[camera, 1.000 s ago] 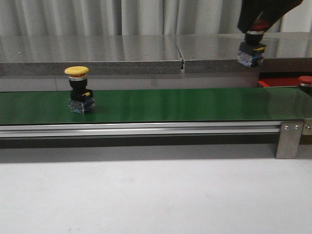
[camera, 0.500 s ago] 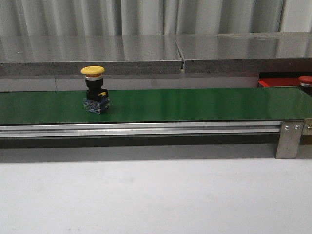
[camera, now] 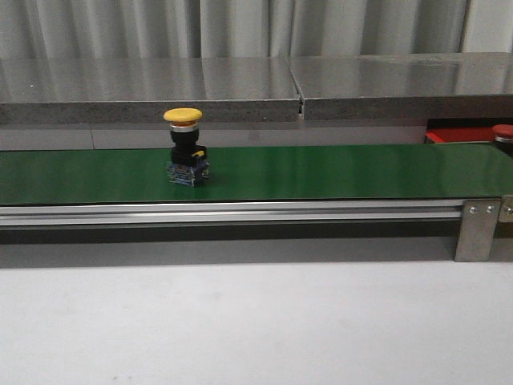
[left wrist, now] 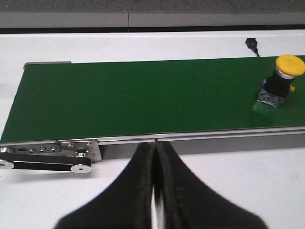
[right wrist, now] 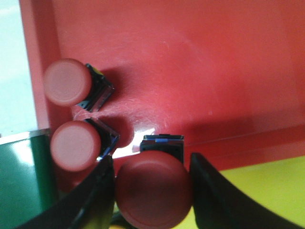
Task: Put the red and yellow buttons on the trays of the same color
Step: 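Carry the red button into the red tray and open the right gripper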
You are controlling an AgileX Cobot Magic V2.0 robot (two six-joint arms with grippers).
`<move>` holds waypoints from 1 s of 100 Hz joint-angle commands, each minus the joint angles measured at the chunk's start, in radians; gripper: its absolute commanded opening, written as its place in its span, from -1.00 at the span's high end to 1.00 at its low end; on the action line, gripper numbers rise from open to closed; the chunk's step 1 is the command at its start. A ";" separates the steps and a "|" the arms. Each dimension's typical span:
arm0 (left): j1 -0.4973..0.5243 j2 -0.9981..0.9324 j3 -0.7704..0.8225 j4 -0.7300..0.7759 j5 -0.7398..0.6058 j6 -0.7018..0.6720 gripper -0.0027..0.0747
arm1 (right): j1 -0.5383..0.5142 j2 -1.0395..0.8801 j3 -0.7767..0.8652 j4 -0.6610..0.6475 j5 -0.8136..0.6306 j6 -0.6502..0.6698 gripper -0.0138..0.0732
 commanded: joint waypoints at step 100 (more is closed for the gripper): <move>-0.007 0.001 -0.028 -0.015 -0.067 -0.001 0.98 | -0.006 0.266 -0.380 0.107 -0.005 0.000 0.26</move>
